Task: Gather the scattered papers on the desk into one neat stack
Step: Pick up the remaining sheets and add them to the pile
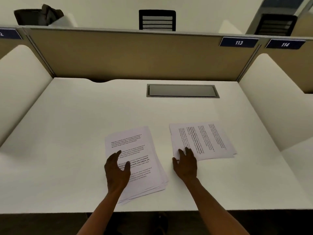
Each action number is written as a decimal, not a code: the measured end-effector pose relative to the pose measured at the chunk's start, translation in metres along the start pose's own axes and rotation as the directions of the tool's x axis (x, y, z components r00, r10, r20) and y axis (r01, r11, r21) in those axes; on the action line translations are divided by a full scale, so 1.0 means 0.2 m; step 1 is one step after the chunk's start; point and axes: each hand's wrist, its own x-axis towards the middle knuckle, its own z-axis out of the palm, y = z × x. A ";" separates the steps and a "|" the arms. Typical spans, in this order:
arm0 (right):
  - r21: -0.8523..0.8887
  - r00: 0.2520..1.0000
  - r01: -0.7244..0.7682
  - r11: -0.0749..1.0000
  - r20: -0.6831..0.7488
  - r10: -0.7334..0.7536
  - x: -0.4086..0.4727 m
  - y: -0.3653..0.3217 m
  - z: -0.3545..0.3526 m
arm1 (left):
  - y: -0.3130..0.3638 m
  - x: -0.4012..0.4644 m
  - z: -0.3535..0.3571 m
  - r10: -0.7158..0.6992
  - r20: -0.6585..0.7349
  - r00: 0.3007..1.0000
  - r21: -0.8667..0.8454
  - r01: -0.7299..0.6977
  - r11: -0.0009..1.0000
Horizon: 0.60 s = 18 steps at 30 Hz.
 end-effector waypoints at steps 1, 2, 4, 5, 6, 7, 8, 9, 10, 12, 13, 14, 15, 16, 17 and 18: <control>-0.020 0.999 0.045 0.999 -0.018 -0.046 -0.02 0.01 0.01 | 0.02 0.00 0.02 0.011 0.017 1.000 -0.014 -0.011 1.000; -0.043 0.996 0.091 0.995 -0.020 -0.092 -0.04 0.03 0.02 | 0.03 0.00 0.03 0.017 0.032 0.999 -0.026 -0.016 1.000; -0.079 0.986 0.165 0.983 -0.010 -0.166 -0.08 0.05 0.00 | 0.04 0.00 0.05 0.023 0.050 0.998 -0.033 -0.021 0.999; -0.091 0.980 0.194 0.977 -0.019 -0.197 -0.09 0.06 -0.01 | 0.05 0.00 0.06 0.025 0.053 0.998 -0.031 -0.023 0.999; -0.105 0.974 0.219 0.970 -0.039 -0.224 -0.10 0.08 -0.02 | 0.05 0.00 0.06 0.028 0.055 0.998 -0.029 -0.026 0.999; -0.120 0.968 0.239 0.964 -0.056 -0.246 -0.11 0.10 -0.03 | 0.05 -0.01 0.07 0.031 0.057 0.998 -0.030 -0.030 0.999; -0.135 0.963 0.252 0.958 -0.065 -0.262 -0.12 0.11 -0.05 | 0.04 -0.01 0.08 0.033 0.061 0.998 -0.031 -0.031 0.999; -0.153 0.959 0.262 0.953 -0.073 -0.275 -0.12 0.12 -0.06 | 0.04 -0.01 0.09 0.032 0.068 0.997 -0.035 -0.029 0.999; -0.169 0.956 0.265 0.949 -0.082 -0.282 -0.12 0.12 -0.08 | 0.04 -0.02 0.10 0.029 0.075 0.997 -0.035 -0.027 0.999; -0.176 0.956 0.254 0.951 -0.104 -0.274 -0.12 0.13 -0.10 | 0.05 -0.04 0.11 0.021 0.088 0.996 -0.061 -0.016 0.998; -0.167 0.957 0.245 0.955 -0.114 -0.265 -0.11 0.14 -0.11 | 0.07 -0.05 0.13 0.011 0.099 0.995 -0.093 -0.002 0.996; -0.146 0.959 0.237 0.960 -0.122 -0.256 -0.11 0.14 -0.11 | 0.10 -0.06 0.14 -0.009 0.124 0.992 -0.123 0.024 0.992; -0.118 0.959 0.235 0.965 -0.131 -0.250 -0.10 0.14 -0.12 | 0.12 -0.08 0.15 -0.023 0.161 0.987 -0.137 0.045 0.990; -0.087 0.956 0.241 0.967 -0.148 -0.252 -0.11 0.13 -0.13 | 0.14 -0.08 0.16 -0.040 0.205 0.978 -0.120 0.066 0.991; -0.051 0.950 0.256 0.965 -0.173 -0.261 -0.12 0.12 -0.14 | 0.15 -0.09 0.18 -0.062 0.257 0.964 -0.103 0.091 0.990; -0.012 0.940 0.274 0.962 -0.206 -0.270 -0.13 0.10 -0.15 | 0.16 -0.10 0.19 -0.101 0.307 0.946 -0.096 0.137 0.986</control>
